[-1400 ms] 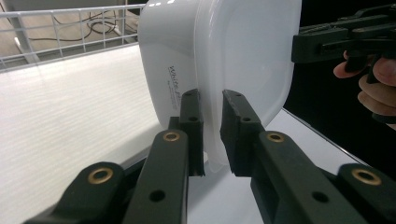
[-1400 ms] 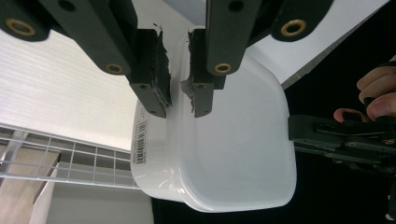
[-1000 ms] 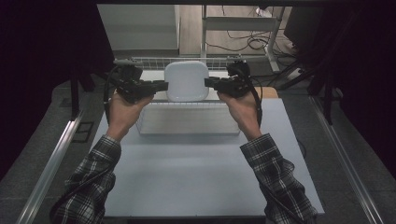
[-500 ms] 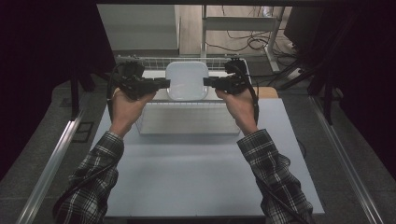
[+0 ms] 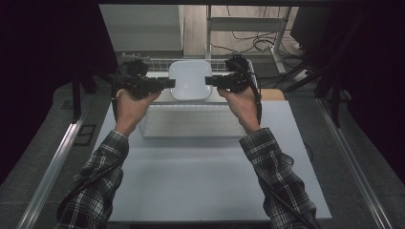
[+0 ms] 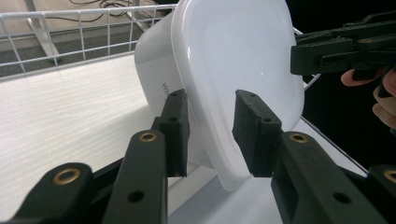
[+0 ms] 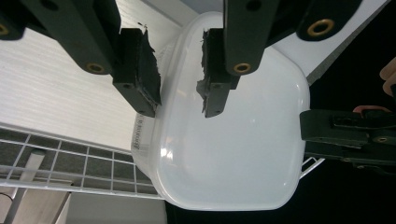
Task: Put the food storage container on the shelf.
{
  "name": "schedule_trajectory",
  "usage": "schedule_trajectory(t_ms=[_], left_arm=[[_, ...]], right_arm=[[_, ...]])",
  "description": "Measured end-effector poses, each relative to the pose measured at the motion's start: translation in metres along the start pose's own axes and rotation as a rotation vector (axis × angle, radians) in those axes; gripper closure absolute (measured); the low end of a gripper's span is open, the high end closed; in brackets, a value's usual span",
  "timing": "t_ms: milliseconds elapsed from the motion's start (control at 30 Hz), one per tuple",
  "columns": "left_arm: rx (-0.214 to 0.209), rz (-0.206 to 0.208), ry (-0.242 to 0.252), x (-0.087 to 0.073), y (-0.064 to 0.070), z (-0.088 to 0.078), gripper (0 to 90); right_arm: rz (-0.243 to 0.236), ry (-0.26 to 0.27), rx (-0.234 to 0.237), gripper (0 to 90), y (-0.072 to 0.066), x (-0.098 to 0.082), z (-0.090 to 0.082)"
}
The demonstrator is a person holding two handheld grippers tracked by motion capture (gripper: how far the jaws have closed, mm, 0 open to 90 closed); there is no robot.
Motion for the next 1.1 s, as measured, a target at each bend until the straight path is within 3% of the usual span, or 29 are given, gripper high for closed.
schedule_trajectory(t_ms=[367, 700, 833, 1100], left_arm=[[0.008, -0.018, -0.025, 0.005, -0.004, 0.006, 66.4], [0.059, 0.007, -0.071, 0.009, -0.008, 0.015, 56.9], [0.085, 0.004, -0.076, 0.012, -0.010, 0.019, 53.2], [0.108, -0.002, -0.074, 0.016, -0.012, 0.025, 47.9]], right_arm=[[0.005, -0.009, -0.005, 63.4, 0.003, 0.004, 0.004], [0.003, -0.021, -0.040, 55.5, 0.003, 0.008, 0.011], [-0.032, 0.004, -0.105, 56.0, 0.004, 0.010, 0.014], [-0.055, 0.042, -0.155, 57.9, 0.006, 0.014, 0.020]])
Point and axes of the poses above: each handheld gripper's, and its own axes: z roughly forward along the jaws, x roughly out of its top, y roughly to its right, the point moved 3 cm from there along z, roughly forward along the jaws, and after that the axes turned 13 degrees about z, right-handed, at the moved point
